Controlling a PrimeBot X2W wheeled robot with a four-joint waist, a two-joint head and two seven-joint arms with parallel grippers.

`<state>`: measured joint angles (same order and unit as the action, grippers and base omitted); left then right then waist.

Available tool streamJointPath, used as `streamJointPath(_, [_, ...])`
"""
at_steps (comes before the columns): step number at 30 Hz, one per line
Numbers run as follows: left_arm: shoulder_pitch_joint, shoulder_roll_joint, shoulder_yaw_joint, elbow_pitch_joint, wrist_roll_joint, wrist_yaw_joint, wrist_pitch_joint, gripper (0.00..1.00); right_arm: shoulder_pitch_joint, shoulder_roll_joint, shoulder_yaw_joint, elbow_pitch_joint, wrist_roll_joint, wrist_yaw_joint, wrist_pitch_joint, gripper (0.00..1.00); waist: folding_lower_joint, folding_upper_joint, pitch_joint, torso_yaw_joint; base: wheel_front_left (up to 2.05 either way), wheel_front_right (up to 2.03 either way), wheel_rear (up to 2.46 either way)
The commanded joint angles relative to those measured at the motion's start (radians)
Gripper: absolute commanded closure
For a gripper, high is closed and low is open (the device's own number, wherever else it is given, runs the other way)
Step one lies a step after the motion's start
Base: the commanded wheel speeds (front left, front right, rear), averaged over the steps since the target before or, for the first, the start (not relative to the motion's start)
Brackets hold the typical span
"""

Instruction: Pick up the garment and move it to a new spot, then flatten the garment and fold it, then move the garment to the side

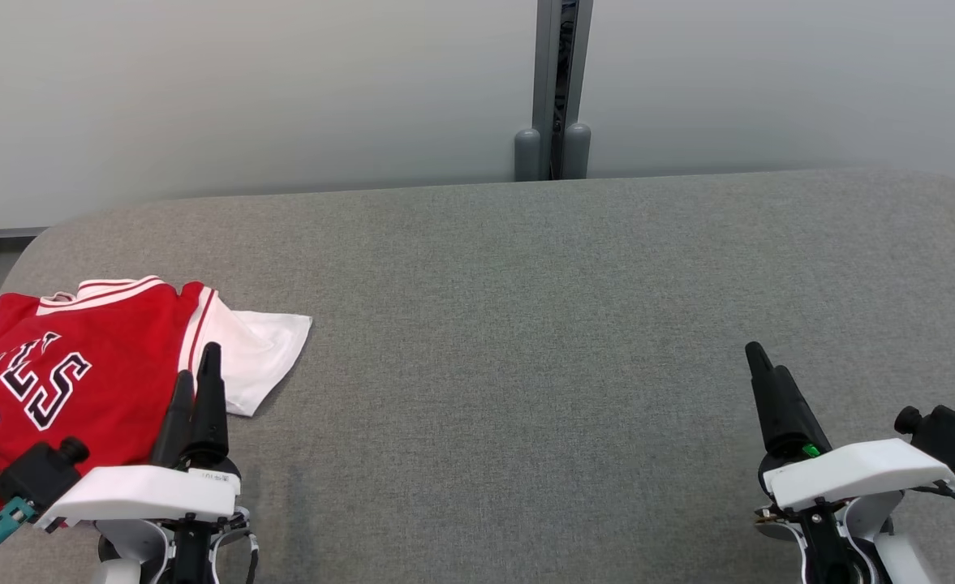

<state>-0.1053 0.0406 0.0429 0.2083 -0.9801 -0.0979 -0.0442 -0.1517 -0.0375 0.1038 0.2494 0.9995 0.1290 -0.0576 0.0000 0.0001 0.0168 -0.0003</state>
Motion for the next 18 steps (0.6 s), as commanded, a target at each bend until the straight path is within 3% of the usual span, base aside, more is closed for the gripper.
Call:
streamJointPath(1, [-0.005,0.007,-0.006,-0.018,0.032,0.007,-0.009,0.00,-0.019,-0.010,0.005,-0.014,-0.032,0.002,-0.013,0.00,0.0000,-0.0001,0.000,0.000,0.00,0.00,0.00])
streamJointPath(18, [0.013,0.008,-0.071,-0.069,0.292,0.057,-0.065,0.00,-0.012,-0.011,0.060,-0.034,-0.244,0.002,-0.065,0.00,0.0000,-0.0001,-0.001,-0.002,0.00,0.00,0.00])
